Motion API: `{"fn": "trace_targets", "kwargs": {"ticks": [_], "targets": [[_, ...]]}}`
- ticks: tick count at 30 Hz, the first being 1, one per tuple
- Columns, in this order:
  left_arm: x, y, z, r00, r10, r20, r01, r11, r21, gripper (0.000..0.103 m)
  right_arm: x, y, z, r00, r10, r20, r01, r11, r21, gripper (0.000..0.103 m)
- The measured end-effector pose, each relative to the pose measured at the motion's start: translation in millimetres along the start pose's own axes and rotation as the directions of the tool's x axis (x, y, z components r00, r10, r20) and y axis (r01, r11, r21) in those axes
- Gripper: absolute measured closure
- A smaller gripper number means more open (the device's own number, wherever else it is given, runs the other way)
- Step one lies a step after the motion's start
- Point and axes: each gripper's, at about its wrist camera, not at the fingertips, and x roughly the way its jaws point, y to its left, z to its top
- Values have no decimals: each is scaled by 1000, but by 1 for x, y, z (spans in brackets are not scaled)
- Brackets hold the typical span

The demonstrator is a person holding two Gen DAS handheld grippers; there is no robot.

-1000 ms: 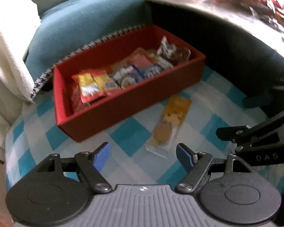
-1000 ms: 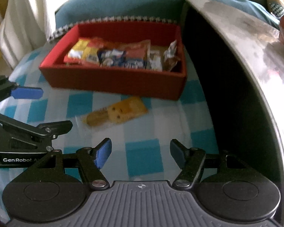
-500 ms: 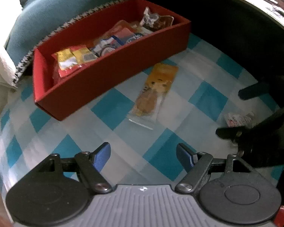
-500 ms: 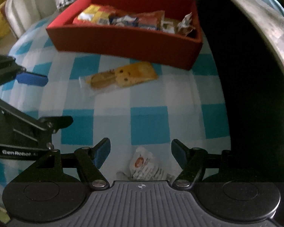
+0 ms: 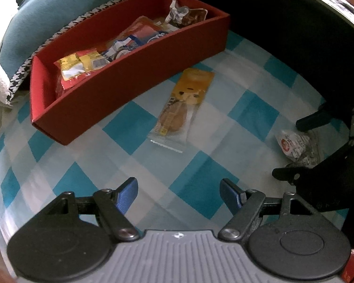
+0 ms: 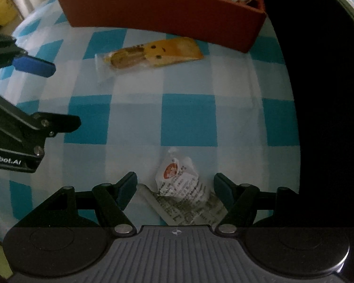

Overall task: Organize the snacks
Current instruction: 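Move both grippers from the box toward the orange and white packets, then grasp the orange bread-stick packet with the left gripper while the right gripper grasps the white packet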

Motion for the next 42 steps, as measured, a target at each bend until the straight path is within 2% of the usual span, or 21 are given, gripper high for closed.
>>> {"fn": "trace_targets", "kwargs": {"ticks": [10,20,25,29,32,35,36,38,40,42], "targets": [[2,-2,1,1000,2,-5,-2,1000,5,32,-2,4,-3,1000,-7,8,7,1000,-28,27],[3,-4,6,1000,6,-2,-5,1000,27,32,-6,11,-7,1000,-13,25,14,998,-63,34],[3,0,27,999,10,49,-13,999,51,32,-12,2,-8,999,4,39,-3,1000,-26,38],[9,2,49,995,-77,70,68,991,118,32,-16,-14,-8,998,25,62,-27,999,37,39],[21,-7,65,996,-61,66,47,982,185,32,-18,-24,-6,996,29,79,-35,996,79,39],[42,-16,76,999,-30,27,25,981,194,32,-17,-32,-4,996,27,83,-35,994,102,39],[49,-18,78,1000,-11,23,6,982,188,25,-17,-34,-4,996,29,84,-38,993,107,39],[51,-18,83,998,-19,55,10,987,158,24,-16,-39,-4,996,40,85,-50,991,122,39],[55,-15,86,998,-39,49,34,994,104,27,-15,-40,-3,996,40,79,-50,991,123,38],[52,-13,82,996,-67,56,63,995,72,45,-13,-41,-3,997,35,65,-43,992,120,36]]}}
